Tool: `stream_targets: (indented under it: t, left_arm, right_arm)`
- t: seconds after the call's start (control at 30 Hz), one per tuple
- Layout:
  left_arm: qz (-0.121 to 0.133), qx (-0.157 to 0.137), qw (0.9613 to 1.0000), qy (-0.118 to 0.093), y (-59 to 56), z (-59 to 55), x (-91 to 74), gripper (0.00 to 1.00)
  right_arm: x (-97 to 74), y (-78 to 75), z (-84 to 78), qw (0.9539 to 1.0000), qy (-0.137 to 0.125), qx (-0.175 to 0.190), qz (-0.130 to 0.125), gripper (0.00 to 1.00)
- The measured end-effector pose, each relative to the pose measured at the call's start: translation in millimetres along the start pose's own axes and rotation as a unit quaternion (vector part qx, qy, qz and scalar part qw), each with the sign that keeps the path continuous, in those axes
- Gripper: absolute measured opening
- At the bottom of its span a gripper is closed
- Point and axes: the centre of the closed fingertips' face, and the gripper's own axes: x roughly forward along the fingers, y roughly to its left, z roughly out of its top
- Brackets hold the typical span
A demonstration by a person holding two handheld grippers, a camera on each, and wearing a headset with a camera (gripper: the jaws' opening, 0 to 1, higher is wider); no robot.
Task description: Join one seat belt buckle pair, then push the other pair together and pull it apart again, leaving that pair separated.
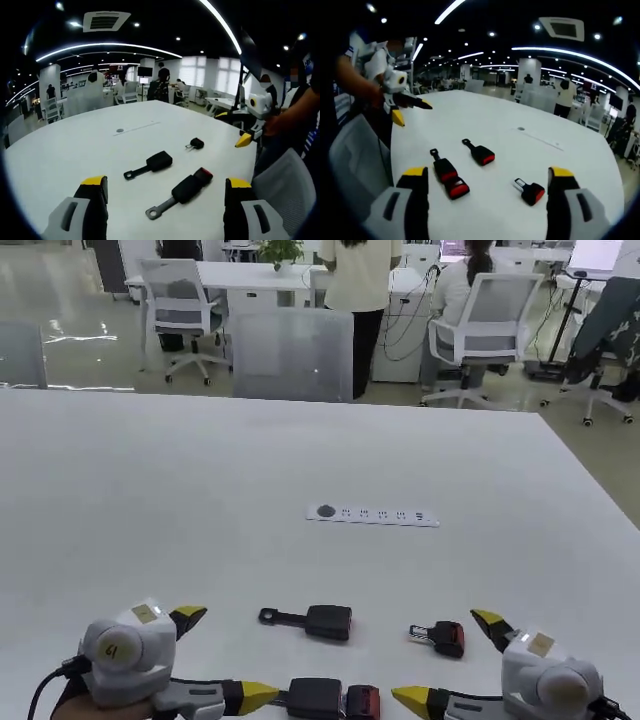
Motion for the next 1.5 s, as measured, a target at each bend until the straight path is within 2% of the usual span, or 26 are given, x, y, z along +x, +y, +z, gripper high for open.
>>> stream_targets:
  t: [0.2,0.4,0.6,0.73,0.97,1.1,1.17,1.23,1.5]
  left_arm:
    - [0.003,0.005,1.0,0.002,-5.1,-5.8,-11.1,1.0]
    - [0.012,-0.003,0.9999,-0.002,-1.8,-14.1,-22.7,1.0]
    - [0.021,-0.007,0.9997,-0.005,-1.9,-19.7,-33.2,1.0]
    - [0.026,-0.011,0.9996,-0.006,-2.1,-21.2,-35.0,1.0]
    - [0.03,-0.022,0.9993,-0.006,-1.6,-27.2,-32.7,1.0]
    - [0.03,-0.023,0.9993,-0.007,-4.3,-26.2,-32.7,1.0]
    - [0.03,-0.023,0.9992,-0.009,-6.3,-24.2,-33.0,1.0]
    - [0.032,-0.021,0.9992,-0.011,-9.0,-20.3,-33.5,1.0]
    - [0.031,-0.017,0.9992,-0.018,-11.6,-14.1,-32.1,1.0]
  right_arm:
    - [-8.9,9.8,-2.1,0.9999,0.001,-0.009,0.012,1.0]
    - [-18.3,16.0,-3.0,0.9999,-0.002,-0.012,0.011,1.0]
    - [-29.5,16.8,-7.7,1.0,-0.004,0.002,-0.002,1.0]
    - [-36.1,17.4,-13.8,0.9996,-0.006,0.022,-0.018,1.0]
    - [-40.2,25.2,-26.5,0.9985,-0.002,0.048,-0.028,0.99]
    - [-42.6,23.4,-25.8,0.9979,-0.006,0.052,-0.037,0.98]
    - [-44.8,20.0,-24.9,0.9964,-0.012,0.07,-0.047,0.98]
    - [-46.7,18.0,-23.8,0.9959,-0.016,0.071,-0.054,0.99]
    - [-47.9,19.9,-27.3,0.9948,-0.017,0.082,-0.058,0.99]
